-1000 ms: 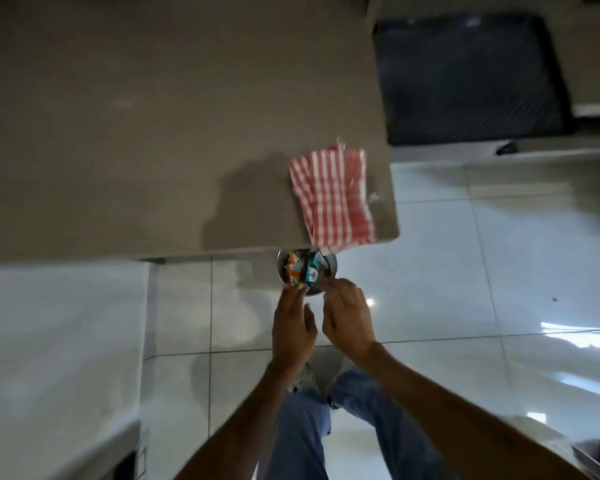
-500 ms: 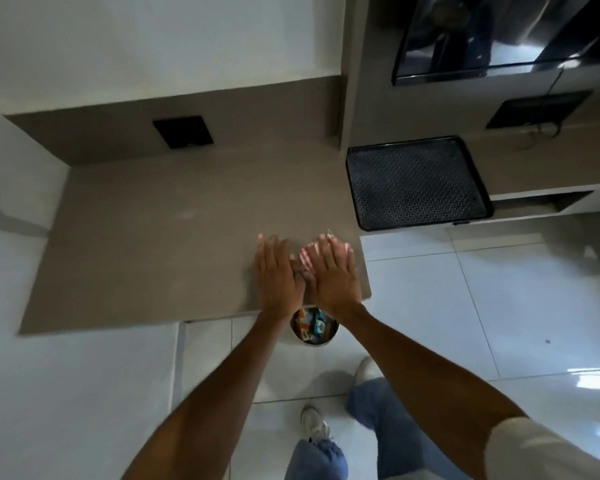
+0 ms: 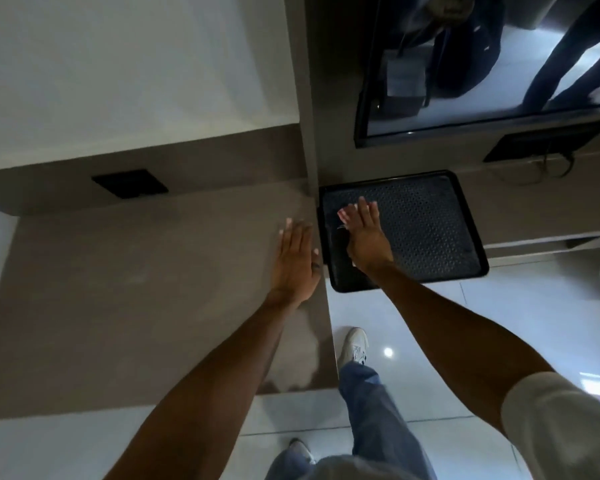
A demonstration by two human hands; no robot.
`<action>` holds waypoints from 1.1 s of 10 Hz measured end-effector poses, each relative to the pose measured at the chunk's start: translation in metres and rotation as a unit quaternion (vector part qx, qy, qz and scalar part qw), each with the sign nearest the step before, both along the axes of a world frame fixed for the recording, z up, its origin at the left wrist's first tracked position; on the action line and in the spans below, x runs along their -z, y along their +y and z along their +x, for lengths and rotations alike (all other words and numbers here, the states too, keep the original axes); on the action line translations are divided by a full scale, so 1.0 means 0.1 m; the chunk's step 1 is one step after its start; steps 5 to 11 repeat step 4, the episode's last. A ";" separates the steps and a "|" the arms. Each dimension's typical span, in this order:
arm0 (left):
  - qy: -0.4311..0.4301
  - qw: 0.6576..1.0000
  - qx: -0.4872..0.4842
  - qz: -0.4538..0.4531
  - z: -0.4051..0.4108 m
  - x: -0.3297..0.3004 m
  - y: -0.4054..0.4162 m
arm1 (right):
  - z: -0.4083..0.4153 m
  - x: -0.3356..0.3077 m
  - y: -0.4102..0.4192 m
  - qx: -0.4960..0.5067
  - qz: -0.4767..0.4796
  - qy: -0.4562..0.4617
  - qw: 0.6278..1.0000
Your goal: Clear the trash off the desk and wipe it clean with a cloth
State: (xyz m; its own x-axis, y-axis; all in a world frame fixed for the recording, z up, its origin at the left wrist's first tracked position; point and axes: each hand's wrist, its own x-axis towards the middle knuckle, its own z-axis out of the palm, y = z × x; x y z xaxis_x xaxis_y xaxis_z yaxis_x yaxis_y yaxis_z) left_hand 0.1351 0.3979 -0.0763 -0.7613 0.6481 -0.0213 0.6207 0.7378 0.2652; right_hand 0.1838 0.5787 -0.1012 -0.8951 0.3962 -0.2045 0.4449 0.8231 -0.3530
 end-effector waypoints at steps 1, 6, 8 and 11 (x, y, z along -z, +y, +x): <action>-0.001 1.000 -0.021 -0.013 -0.30 0.17 0.30 | -0.42 0.23 0.18 -0.027 0.017 -0.015 0.999; 0.070 0.996 -0.051 0.016 -0.39 -0.02 0.07 | -0.47 -0.07 -0.13 0.058 0.069 0.061 0.994; 0.070 0.996 -0.051 0.016 -0.39 -0.02 0.07 | -0.47 -0.07 -0.13 0.058 0.069 0.061 0.994; 0.070 0.996 -0.051 0.016 -0.39 -0.02 0.07 | -0.47 -0.07 -0.13 0.058 0.069 0.061 0.994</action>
